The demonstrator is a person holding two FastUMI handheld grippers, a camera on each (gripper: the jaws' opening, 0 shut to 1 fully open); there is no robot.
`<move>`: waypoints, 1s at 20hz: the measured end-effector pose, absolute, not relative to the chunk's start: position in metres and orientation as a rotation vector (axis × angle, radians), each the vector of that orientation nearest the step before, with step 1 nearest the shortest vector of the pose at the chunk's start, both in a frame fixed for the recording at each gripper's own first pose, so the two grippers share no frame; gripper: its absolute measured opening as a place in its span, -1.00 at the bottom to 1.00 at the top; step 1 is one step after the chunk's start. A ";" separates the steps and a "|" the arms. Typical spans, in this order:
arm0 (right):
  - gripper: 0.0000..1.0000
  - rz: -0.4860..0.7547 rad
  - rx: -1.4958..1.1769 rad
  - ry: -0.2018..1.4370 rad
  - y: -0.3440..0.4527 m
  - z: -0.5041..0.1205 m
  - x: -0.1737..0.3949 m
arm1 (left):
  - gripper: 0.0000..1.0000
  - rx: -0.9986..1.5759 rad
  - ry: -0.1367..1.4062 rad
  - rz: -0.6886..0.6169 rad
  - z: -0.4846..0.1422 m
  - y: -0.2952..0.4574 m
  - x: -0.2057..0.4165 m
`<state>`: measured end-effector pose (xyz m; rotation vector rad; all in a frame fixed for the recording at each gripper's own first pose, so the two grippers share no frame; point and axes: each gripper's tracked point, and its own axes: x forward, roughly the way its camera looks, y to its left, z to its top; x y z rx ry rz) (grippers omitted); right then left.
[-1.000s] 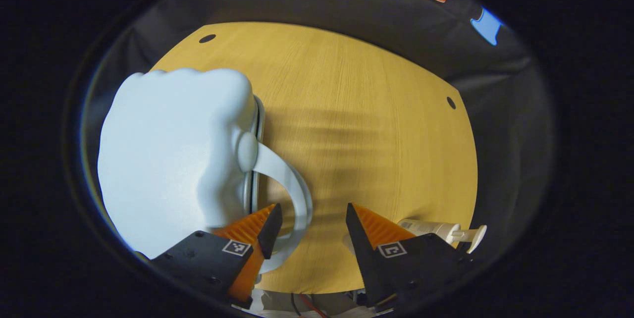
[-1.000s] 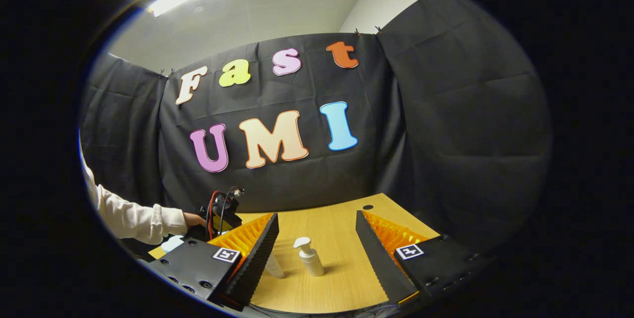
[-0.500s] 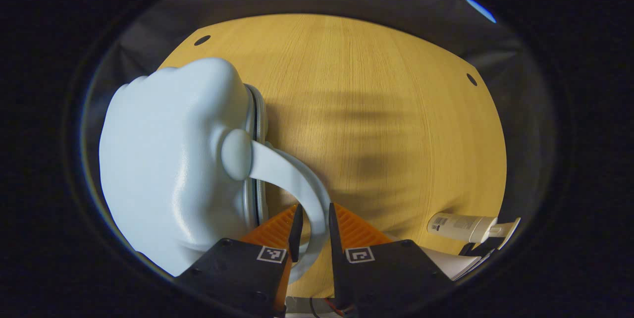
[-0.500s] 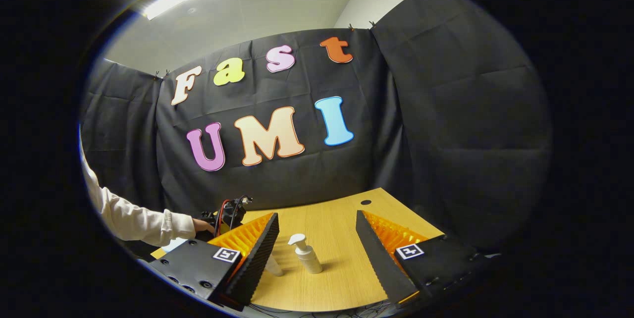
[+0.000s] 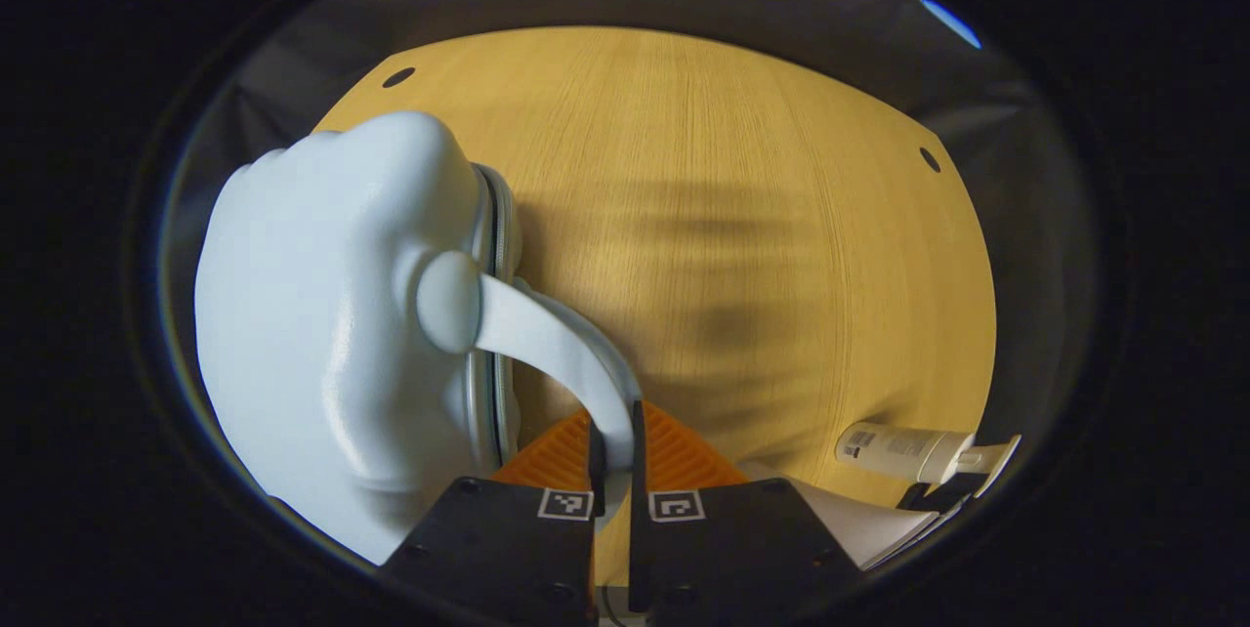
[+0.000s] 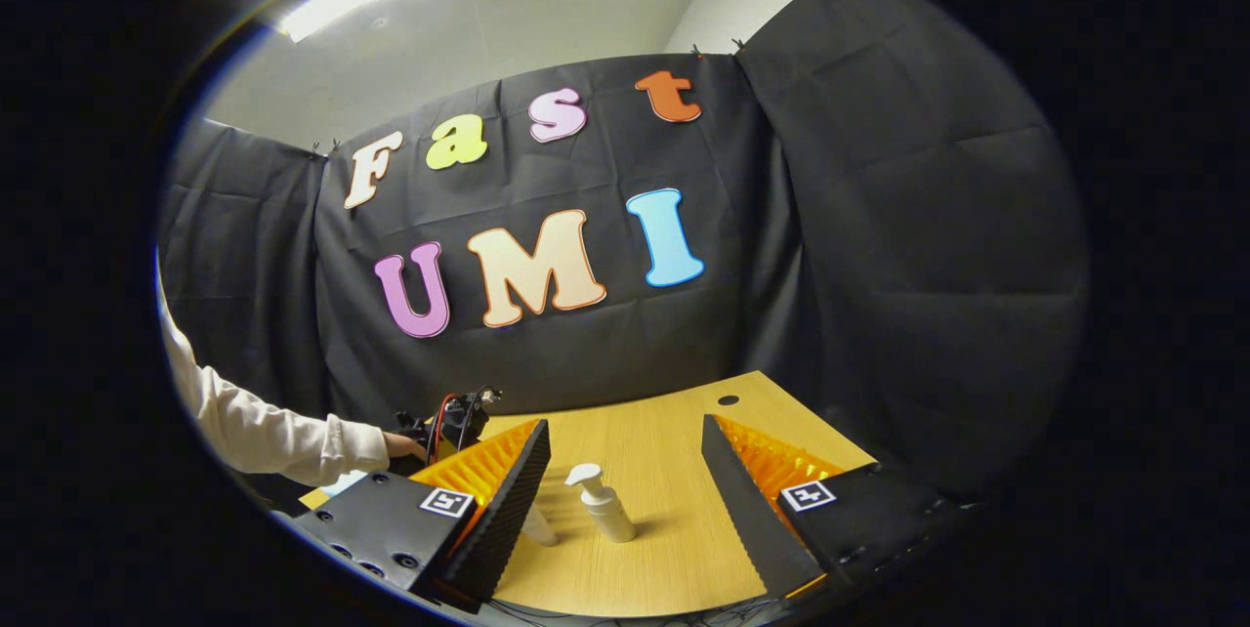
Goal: First open the suitcase, pack the skin care products into it, and then close the suitcase.
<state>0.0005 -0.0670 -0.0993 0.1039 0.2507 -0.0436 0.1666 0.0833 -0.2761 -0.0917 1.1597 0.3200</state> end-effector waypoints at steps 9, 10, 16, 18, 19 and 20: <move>0.96 0.061 0.138 0.249 -0.060 -0.101 0.013 | -0.91 -0.219 1.009 0.281 -0.167 0.080 0.156; 0.92 0.078 0.142 0.249 -0.058 -0.102 0.013 | -0.91 -0.219 0.985 0.281 -0.148 0.083 0.151; 0.95 0.168 0.149 0.262 -0.043 -0.108 0.017 | -0.92 -0.256 0.830 0.322 -0.044 0.140 0.121; 0.95 0.196 0.161 0.253 -0.030 -0.101 0.018 | -0.91 -0.289 0.777 0.339 -0.019 0.165 0.109; 0.90 0.210 0.161 0.251 -0.023 -0.099 0.020 | -0.92 -0.301 0.754 0.349 -0.006 0.180 0.103; 0.95 0.220 0.152 0.247 -0.015 -0.098 0.022 | -0.91 -0.309 0.733 0.356 0.003 0.194 0.096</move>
